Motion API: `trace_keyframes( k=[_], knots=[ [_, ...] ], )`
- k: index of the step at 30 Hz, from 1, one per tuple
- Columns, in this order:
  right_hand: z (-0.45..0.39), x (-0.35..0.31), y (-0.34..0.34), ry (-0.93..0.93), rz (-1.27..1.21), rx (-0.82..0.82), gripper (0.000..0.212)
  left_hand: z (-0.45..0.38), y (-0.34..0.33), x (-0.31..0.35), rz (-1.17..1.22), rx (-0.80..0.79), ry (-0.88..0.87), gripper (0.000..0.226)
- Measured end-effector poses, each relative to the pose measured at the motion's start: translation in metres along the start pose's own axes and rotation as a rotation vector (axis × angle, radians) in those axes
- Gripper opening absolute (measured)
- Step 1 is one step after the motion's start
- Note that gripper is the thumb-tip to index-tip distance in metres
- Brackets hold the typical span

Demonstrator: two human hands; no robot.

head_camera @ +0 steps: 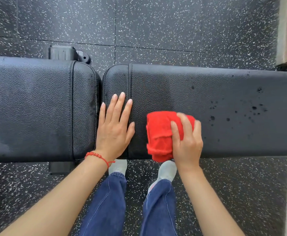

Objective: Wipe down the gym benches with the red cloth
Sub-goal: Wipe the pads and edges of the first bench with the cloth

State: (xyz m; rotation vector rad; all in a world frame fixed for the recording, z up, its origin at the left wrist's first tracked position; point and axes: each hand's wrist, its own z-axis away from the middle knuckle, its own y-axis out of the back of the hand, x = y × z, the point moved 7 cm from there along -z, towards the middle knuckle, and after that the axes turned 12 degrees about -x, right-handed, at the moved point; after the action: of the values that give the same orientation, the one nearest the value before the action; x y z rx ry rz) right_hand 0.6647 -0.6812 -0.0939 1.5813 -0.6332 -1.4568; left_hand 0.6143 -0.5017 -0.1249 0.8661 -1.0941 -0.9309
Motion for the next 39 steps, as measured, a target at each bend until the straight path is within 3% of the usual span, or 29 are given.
trace_keyframes(
  k=[6,12,17,22,30,39],
  knots=[
    [0.02,0.014,0.004,0.018,0.048,-0.032,0.035,0.001,0.004,0.004,0.022,0.035,0.036,0.056],
    [-0.061,0.011,0.019,-0.037,-0.017,0.061,0.031,-0.008,-0.004,0.049,-0.049,0.045,-0.091,0.054],
    [-0.127,0.02,0.027,-0.08,0.028,0.076,0.035,-0.015,-0.018,0.062,-0.144,-0.01,-0.009,0.055],
    [-0.103,0.027,0.028,-0.037,-0.011,0.058,0.033,-0.014,-0.017,0.06,-0.139,0.008,-0.009,0.054],
    [0.005,0.062,0.04,0.083,0.052,-0.019,0.036,-0.015,-0.017,0.062,-0.154,0.007,0.002,0.054],
    [-0.056,0.061,0.05,0.085,0.055,0.002,0.03,-0.021,-0.007,0.083,-0.115,0.075,0.003,0.051]
  ],
)
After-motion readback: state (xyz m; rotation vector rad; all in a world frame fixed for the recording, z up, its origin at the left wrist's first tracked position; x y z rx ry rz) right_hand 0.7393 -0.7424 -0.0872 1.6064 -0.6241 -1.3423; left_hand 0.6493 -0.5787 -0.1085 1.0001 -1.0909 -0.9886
